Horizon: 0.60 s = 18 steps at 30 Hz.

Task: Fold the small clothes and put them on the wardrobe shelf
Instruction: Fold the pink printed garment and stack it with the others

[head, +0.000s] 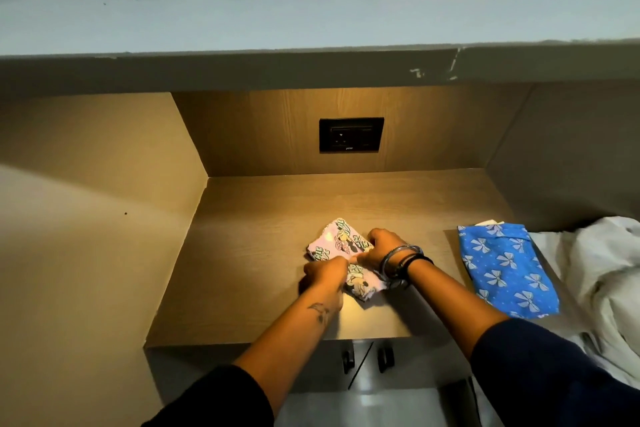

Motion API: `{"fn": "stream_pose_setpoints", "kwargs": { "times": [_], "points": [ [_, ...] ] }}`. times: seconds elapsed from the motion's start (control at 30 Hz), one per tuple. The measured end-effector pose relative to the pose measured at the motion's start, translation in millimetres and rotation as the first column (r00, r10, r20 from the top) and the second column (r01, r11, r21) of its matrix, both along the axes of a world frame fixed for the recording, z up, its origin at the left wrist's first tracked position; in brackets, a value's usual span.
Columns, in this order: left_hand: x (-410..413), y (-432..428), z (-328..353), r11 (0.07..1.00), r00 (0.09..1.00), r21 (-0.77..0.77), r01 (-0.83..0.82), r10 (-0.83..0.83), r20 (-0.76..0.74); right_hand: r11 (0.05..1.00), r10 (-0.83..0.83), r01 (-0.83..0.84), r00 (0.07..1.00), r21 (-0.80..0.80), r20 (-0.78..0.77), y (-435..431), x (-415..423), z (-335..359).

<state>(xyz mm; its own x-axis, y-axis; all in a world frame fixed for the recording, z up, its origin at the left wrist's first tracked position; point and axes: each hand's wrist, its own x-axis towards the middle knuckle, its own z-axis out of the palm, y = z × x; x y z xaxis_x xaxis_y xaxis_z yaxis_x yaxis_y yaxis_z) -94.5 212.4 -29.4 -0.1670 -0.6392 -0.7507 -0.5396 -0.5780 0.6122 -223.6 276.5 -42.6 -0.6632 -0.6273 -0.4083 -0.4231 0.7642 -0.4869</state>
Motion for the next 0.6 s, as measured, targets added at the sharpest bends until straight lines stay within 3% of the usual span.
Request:
{"fn": "stream_pose_setpoints", "kwargs": {
  "times": [0.1, 0.27, 0.33, 0.4, 0.47, 0.53, 0.6],
  "points": [
    [-11, 8, 10, 0.995, 0.985, 0.094, 0.038, -0.022, -0.171, 0.997, -0.057, 0.064, 0.986, -0.039, 0.154, 13, 1, 10],
    [-11, 45, 36, 0.991, 0.932, 0.024, 0.132, -0.116, -0.345, 0.942, -0.132, 0.219, 0.939, -0.256, 0.319, 60, 6, 31],
    [-17, 60, 47, 0.973, 0.825, 0.044, 0.224, -0.165, -0.541, 0.843, -0.151, 0.352, 0.88, -0.406, 0.45, 89, 4, 48],
    [-32, 78, 58, 0.931, 0.663, 0.084, 0.356, -0.188, -0.725, 0.686, -0.12, 0.522, 0.768, -0.507, 0.629, 125, -6, 64],
    [-50, 100, 66, 0.884, 0.563, 0.066, 0.462, -0.235, -0.792, 0.568, -0.092, 0.64, 0.674, -0.517, 0.733, 165, -25, 76],
    [-70, 121, 65, 0.87, 0.55, 0.074, 0.487, -0.24, -0.8, 0.524, -0.123, 0.665, 0.678, -0.533, 0.725, 195, -45, 81],
    [-92, 147, 56, 0.866, 0.585, 0.124, 0.485, -0.216, -0.782, 0.562, -0.263, 0.628, 0.752, -0.538, 0.604, 217, -67, 78]
  ]
}}
